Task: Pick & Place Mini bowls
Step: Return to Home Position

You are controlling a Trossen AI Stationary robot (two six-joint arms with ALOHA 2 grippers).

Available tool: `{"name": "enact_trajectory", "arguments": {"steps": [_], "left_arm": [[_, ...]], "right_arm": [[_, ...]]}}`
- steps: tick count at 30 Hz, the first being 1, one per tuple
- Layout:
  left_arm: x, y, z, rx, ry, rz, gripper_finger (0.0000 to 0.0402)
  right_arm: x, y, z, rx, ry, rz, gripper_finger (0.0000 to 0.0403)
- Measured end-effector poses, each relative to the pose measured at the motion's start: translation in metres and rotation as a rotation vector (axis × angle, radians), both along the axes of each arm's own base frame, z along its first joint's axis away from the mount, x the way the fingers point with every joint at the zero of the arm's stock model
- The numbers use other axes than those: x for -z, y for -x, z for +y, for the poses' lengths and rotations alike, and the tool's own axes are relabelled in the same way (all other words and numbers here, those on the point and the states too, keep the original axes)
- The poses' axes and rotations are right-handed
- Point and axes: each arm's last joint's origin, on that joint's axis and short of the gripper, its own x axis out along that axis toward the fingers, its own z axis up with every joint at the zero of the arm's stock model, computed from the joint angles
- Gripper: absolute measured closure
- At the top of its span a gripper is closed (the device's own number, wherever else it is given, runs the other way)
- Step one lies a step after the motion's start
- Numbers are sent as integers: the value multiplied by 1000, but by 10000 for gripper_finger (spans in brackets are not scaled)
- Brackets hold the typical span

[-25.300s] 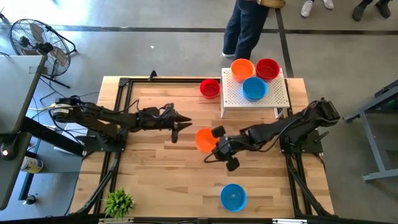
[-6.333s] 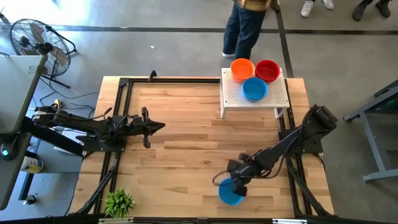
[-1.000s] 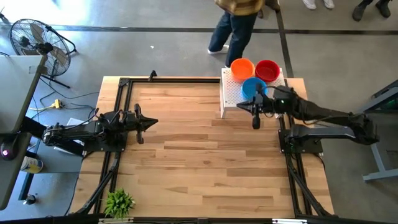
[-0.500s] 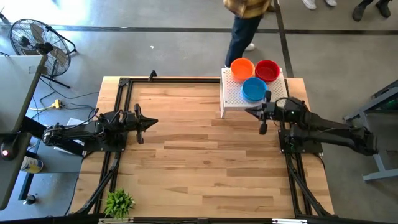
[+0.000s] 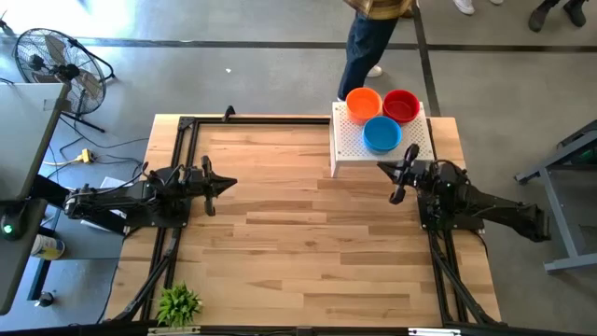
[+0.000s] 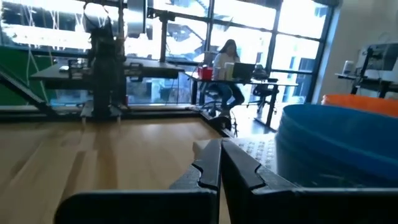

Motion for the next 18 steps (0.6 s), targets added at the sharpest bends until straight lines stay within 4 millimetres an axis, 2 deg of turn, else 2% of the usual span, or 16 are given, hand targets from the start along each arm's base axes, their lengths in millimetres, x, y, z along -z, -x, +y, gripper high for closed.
{"name": "enact_trajectory", "arguments": {"steps": [18], "left_arm": [[0,0,0,0,0,0,401]], "right_arm": [[8,4,6,46,-39,42,403]]}}
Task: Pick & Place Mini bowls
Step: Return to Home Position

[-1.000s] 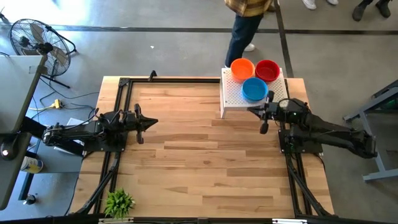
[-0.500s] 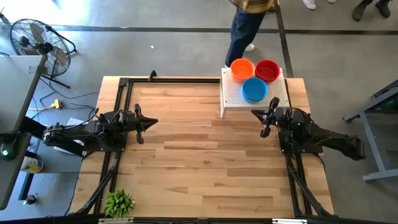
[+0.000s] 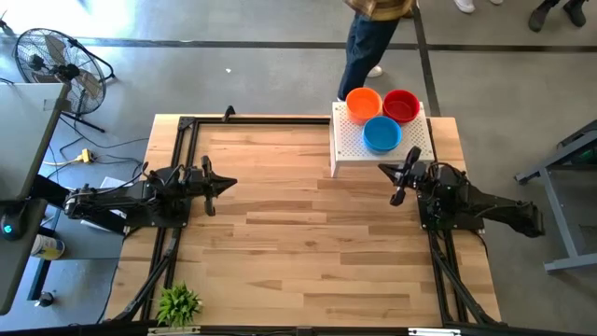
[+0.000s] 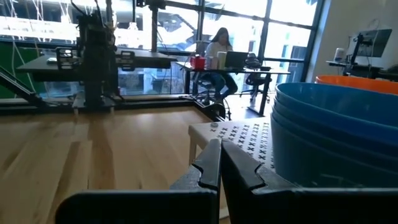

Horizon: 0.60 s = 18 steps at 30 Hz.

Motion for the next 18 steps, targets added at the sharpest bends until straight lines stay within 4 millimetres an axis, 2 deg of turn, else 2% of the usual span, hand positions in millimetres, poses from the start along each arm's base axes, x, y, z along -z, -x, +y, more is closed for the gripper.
{"name": "enact_trajectory", "arguments": {"steps": [9,18], "left_arm": [[0,0,0,0,0,0,401],[0,0,0,0,0,0,401]], "right_arm": [[5,-3,3,-137,-79,27,402],[5,-4,3,-149,-80,33,402]]}}
